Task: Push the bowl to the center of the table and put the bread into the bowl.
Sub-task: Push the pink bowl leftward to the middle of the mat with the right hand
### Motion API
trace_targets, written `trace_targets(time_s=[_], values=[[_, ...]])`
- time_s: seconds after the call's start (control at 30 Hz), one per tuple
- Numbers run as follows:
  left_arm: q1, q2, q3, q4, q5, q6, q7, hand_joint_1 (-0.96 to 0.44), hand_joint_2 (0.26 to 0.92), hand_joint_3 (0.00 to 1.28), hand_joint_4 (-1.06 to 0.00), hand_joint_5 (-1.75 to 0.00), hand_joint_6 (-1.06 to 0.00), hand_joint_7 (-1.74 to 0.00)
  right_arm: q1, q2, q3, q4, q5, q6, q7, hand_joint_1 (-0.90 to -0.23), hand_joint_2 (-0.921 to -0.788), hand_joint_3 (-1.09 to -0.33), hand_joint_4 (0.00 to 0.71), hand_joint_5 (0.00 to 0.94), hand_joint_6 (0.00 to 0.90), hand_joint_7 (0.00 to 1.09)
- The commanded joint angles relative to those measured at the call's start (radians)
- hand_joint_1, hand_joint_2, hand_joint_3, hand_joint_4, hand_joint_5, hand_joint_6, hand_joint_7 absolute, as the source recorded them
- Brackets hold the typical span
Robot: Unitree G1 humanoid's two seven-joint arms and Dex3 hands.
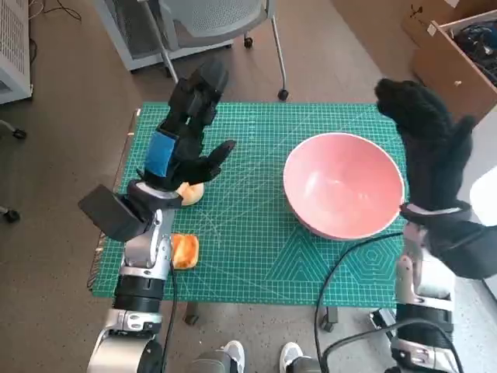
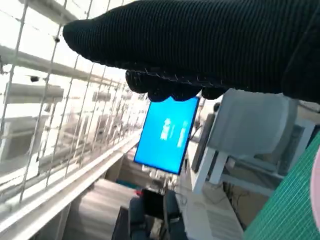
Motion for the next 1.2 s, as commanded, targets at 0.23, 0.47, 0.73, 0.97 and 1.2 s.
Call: trace_targets(time_s=[0.23,0.47,0.73,0.97,1.2], values=[[0.018,0.005,0.002,-0.019,0.007,0.002,0.021,-0.49,0.821,0.43,0.00,-0.18,0.00,-0.43,-0.038,-0.073,-0.092,0.270,0.012,-0.091,0.008,-0.646,-0.921,-0.741,0.165,0.000,0.050,0.40],[0.022,0.004,-0.001,-0.020,0.018,-0.002,0.039,-0.48,0.820,0.43,0.00,-0.18,0.00,-0.44,-0.089,-0.129,-0.136,0.504,-0.004,-0.125,-0.025,-0.634,-0.921,-0.739,0.143,0.000,0.055,0.35],[0.027,0.008,-0.003,-0.018,0.023,-0.007,0.045,-0.48,0.817,0.44,0.00,-0.18,0.00,-0.44,-0.129,-0.144,-0.149,0.689,-0.019,-0.105,-0.082,-0.594,-0.921,-0.763,0.136,0.002,0.087,0.30],[0.034,0.011,-0.004,-0.033,0.024,0.002,0.049,-0.48,0.816,0.44,0.00,-0.18,0.00,-0.44,-0.151,-0.123,-0.141,0.789,-0.024,-0.066,-0.113,-0.591,-0.921,-0.781,0.160,0.012,0.124,0.30],[0.042,0.018,0.002,-0.044,0.006,0.012,0.035,-0.48,0.815,0.44,0.00,-0.18,0.00,-0.45,-0.163,-0.097,-0.142,0.856,-0.019,-0.023,-0.093,-0.608,-0.921,-0.777,0.154,0.005,0.125,0.29]])
